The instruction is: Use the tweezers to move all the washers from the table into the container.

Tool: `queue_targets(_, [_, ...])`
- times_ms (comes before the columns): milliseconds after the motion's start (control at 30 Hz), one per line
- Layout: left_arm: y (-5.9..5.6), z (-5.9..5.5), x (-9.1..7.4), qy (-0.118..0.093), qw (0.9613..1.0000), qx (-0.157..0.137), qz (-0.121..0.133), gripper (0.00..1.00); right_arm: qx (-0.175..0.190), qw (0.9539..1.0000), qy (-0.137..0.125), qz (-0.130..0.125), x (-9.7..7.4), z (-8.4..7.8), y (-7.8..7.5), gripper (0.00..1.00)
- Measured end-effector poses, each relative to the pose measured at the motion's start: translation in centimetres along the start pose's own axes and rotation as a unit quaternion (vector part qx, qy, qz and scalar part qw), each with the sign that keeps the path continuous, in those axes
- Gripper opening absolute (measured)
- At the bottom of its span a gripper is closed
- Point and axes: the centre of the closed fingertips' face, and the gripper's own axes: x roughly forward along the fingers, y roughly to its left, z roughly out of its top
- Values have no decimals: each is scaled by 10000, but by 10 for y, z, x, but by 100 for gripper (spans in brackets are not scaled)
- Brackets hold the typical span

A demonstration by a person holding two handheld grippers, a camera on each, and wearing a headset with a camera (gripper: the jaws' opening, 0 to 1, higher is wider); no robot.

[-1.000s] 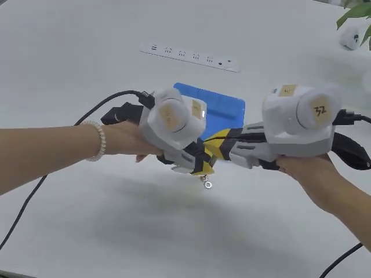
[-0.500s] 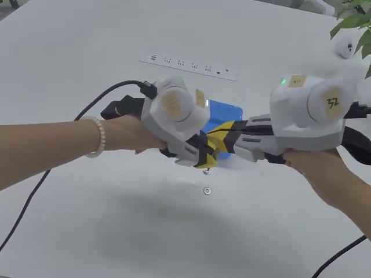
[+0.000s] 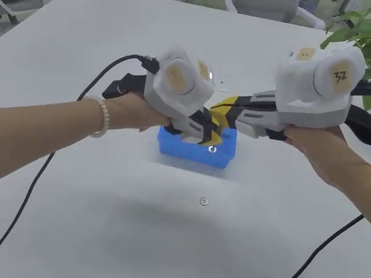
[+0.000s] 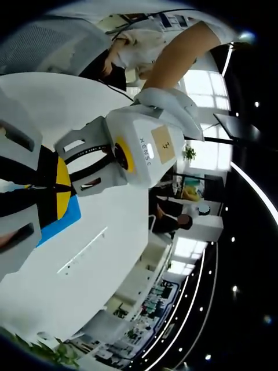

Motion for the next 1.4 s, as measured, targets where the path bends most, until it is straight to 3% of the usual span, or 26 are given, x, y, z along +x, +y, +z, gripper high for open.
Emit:
queue_targets(133, [8, -6, 4, 123, 9999, 17, 84, 5, 17, 10000, 9, -18, 11, -2, -9, 0])
queue_targets(300, [20, -18, 11, 198, 9995, -174, 162, 5, -70, 9998, 137, -125, 23, -12, -19, 0])
queue_targets(500, [25, -33, 21, 411, 9989, -147, 175, 5, 217, 9995, 210, -124, 34, -26, -28, 0])
queue_targets(700, [23, -46, 31, 599, 9980, -198, 94, 4, 570, 9980, 240, -133, 42, -41, -30, 0])
queue_targets(900, [15, -63, 42, 798, 9965, -230, -8, 4, 566, 9972, 483, -47, 52, -59, -22, 0])
queue_targets(1400, [32, -73, 46, 912, 9949, -400, 155, 6, 578, 9965, 599, -87, 64, -62, -29, 0])
